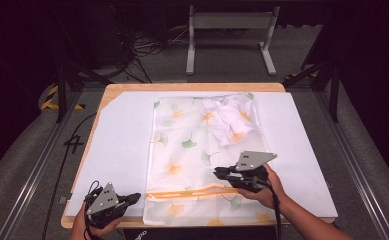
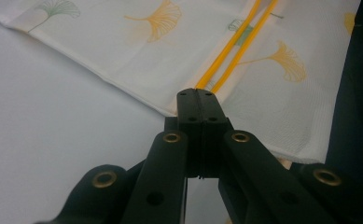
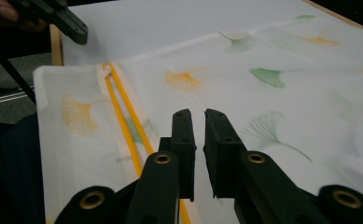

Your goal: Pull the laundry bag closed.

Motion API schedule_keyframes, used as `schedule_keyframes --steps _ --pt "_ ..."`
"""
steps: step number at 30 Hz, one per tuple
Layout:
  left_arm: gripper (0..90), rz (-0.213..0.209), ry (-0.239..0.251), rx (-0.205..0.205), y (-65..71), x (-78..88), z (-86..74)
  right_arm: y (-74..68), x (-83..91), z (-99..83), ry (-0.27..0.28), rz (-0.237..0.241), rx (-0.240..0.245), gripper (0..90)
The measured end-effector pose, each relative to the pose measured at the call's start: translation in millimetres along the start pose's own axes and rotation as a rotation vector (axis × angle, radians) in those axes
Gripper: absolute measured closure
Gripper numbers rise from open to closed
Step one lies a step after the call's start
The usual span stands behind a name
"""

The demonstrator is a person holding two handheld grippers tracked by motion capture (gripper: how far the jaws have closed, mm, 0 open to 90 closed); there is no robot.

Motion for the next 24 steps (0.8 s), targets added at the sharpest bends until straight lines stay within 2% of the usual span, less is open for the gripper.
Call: schedule_keyframes --steps 3,6,10,12,14,16,24 --pt "90.0 -0.015 -0.007 -0.014 5.1 -1.4 -0.6 -13.9 -25.6 15.8 -0.004 0.064 0.025 81.1" --pt "90.0 -0.021 -0.009 -0.024 9.0 -2.6 0.3 -27.7 -50.1 28.2 -0.018 0.106 0.06 79.5" --pt "90.0 -0.043 -0.025 -0.045 16.2 -7.0 0.8 -37.9 -73.7 39.3 -0.029 0.142 0.077 78.2" --pt "90.0 -0.051 -0.038 -0.051 18.4 -9.8 0.4 -43.2 -86.4 45.3 -0.04 0.178 0.059 78.2" --pt "90.0 -0.05 -0.052 -0.058 18.9 -13.6 -0.4 -48.4 -96.1 49.0 -0.055 0.19 0.076 78.0" --pt "90.0 -0.069 -0.061 -0.058 20.0 -16.5 -1.3 -54.8 -107.2 51.5 -0.068 0.21 0.088 77.4" --pt "90.0 -0.068 -0.136 -0.08 21.3 -26.6 -9.9 -76.5 -143.2 52.8 -0.127 0.264 0.098 74.4"
Point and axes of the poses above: each handheld gripper's, and its own axes: x roughly backward along the jaws, z roughly out of its top, y roughly to its right, the point moved 7 cm from there along -x, roughly forward along the jaws, and after that the axes turned 8 degrees about x, right-handed, at the moved point
